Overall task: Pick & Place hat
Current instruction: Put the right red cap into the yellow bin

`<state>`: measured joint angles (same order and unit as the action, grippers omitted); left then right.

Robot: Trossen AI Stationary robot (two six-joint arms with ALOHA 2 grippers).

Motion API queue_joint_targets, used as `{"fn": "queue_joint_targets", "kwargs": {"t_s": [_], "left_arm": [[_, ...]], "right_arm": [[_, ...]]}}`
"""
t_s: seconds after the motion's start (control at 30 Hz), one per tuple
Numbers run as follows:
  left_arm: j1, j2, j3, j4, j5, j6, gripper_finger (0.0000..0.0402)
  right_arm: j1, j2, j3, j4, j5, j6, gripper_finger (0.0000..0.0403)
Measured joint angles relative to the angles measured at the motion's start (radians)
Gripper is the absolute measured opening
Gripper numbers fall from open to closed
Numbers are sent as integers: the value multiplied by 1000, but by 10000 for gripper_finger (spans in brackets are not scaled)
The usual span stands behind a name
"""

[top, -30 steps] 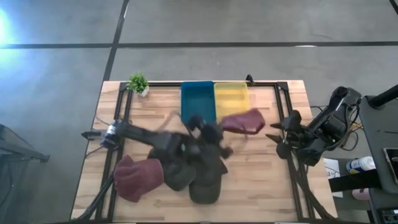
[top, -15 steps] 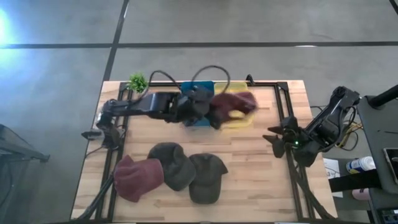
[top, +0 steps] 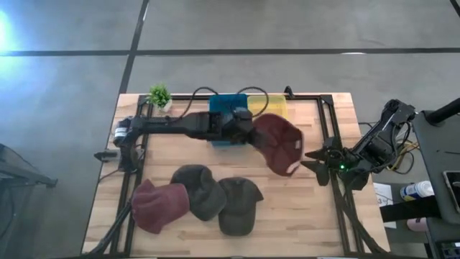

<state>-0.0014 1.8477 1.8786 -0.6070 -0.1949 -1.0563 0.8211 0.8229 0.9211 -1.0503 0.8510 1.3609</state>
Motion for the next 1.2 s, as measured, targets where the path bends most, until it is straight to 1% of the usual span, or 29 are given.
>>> {"fn": "queue_joint_targets", "kwargs": {"t_s": [0.07, 0.13, 0.23, 0.33, 0.4, 0.53, 0.6, 0.73, 0.83, 0.93, 1.07, 1.2], "left_arm": [[-4, -1, -44, 69, 48, -46, 5], [-9, -3, -79, 97, 73, -116, 5], [-23, -1, -123, 174, 74, -212, 5], [-45, -2, -132, 246, 65, -271, 5], [-56, -5, -132, 244, 45, -293, 5], [-84, -1, -118, 298, 45, -331, 5], [-99, -3, -100, 295, 44, -339, 5], [-126, -4, -99, 303, 78, -381, 5], [-150, 3, -99, 292, 77, -385, 5], [-171, 1, -99, 192, 10, -354, 5], [-197, 0, -100, 21, -217, -269, 5], [-227, -8, -89, -24, -438, -157, 5]], "right_arm": [[0, 8, 0, 23, -2, -38, 219], [0, 16, 0, 37, -3, -68, 219], [-7, 35, 0, 38, -3, -78, 219], [-23, 61, -2, 38, -3, -68, 219], [-35, 80, -2, 38, -12, -56, 219], [-53, 120, -3, 38, -21, -4, 219], [-60, 136, -3, 37, -19, -2, 219], [-82, 163, -3, 38, -11, 1, 219], [-94, 182, -3, 38, 22, 2, 219], [-104, 195, -3, 36, 42, 14, 219], [-106, 201, -3, 35, 34, 27, 219], [-104, 193, 2, 35, -24, 28, 219]]}}
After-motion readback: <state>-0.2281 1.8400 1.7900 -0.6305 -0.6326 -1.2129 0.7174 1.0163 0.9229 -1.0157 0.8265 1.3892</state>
